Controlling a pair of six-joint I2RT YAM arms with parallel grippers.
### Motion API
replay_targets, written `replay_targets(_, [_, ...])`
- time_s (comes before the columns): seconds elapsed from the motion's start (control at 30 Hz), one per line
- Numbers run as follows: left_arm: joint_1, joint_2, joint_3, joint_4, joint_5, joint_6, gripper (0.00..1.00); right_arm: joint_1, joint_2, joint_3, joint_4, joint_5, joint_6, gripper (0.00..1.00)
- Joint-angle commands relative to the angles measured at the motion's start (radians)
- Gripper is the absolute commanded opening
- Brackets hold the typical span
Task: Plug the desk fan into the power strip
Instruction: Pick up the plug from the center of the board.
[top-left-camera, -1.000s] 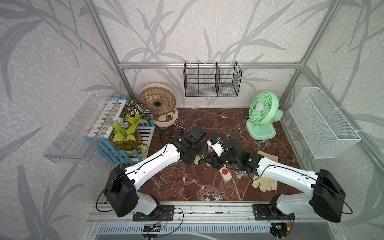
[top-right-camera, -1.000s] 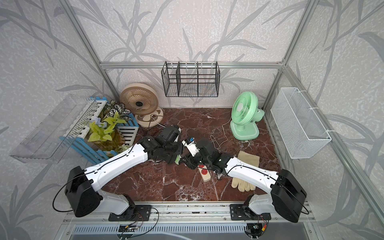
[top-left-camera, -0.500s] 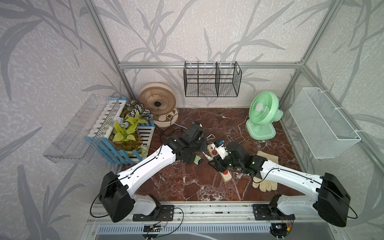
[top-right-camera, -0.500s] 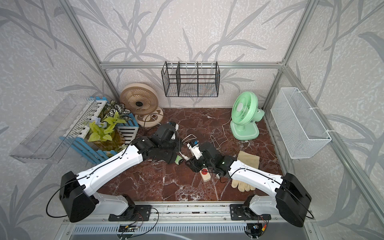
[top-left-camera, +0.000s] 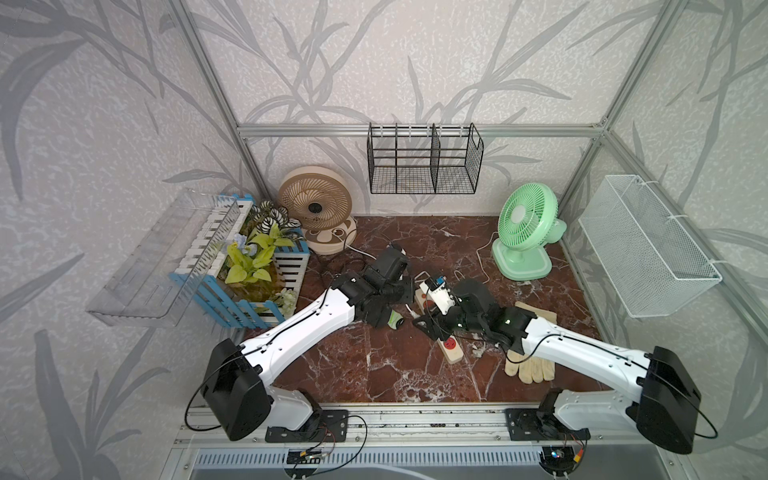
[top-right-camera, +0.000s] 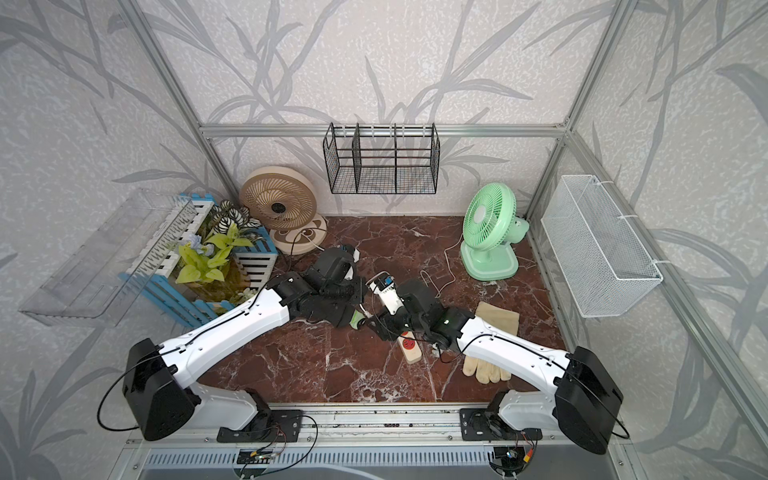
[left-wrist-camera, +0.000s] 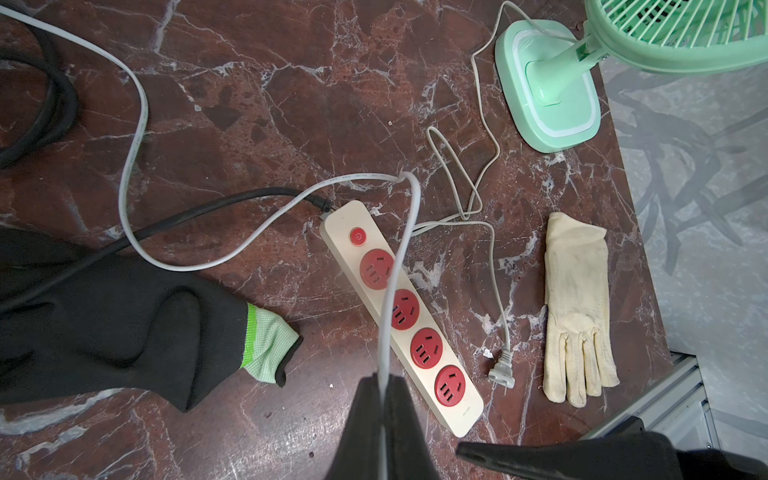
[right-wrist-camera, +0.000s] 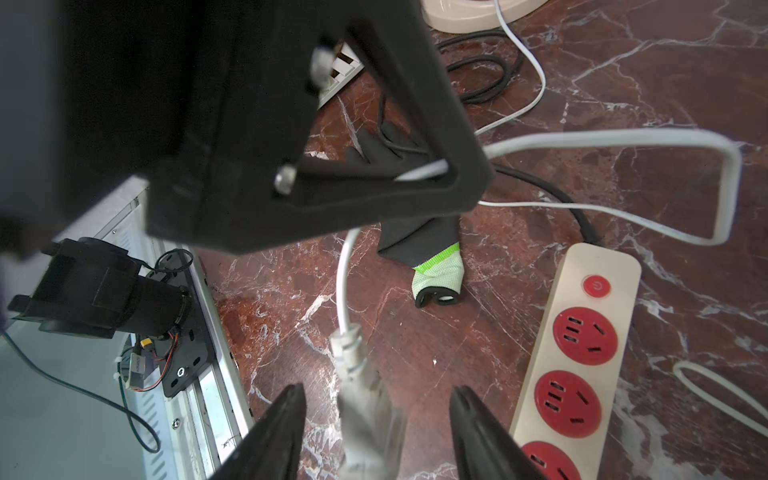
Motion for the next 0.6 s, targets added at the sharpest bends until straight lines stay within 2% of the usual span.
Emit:
replay_targets(0.0, [0.003, 0.002, 0.0, 0.006, 0.007, 0.006, 0.0, -0.001, 0.042, 0.034, 0.014, -0.033, -0.01, 0.55])
replay_targets(0.1, [0.004, 0.003, -0.001, 0.009, 0.009, 0.005, 0.0, -0.002, 0.057, 0.034, 0.035, -0.059, 0.0, 0.42])
replay_targets(0.27, [0.005, -0.005, -0.016, 0.032, 0.023, 0.0, 0.01, -0.003, 0.041, 0.024, 0.032, -0.069, 0.013, 0.02])
replay_targets(0.3, [0.006, -0.011, -0.026, 0.044, 0.03, -0.002, 0.06, -0.003, 0.032, 0.02, 0.029, -0.068, 0.015, 0.0])
replay_targets(0.47, [0.016, -0.086, -0.106, 0.17, 0.09, -0.02, 0.65, -0.006, -0.025, 0.011, -0.012, -0.042, 0.029, 0.0])
replay_targets(0.57, [0.018, -0.165, -0.16, 0.216, 0.016, -0.029, 0.92, -0.024, -0.065, 0.011, -0.066, -0.013, 0.047, 0.0])
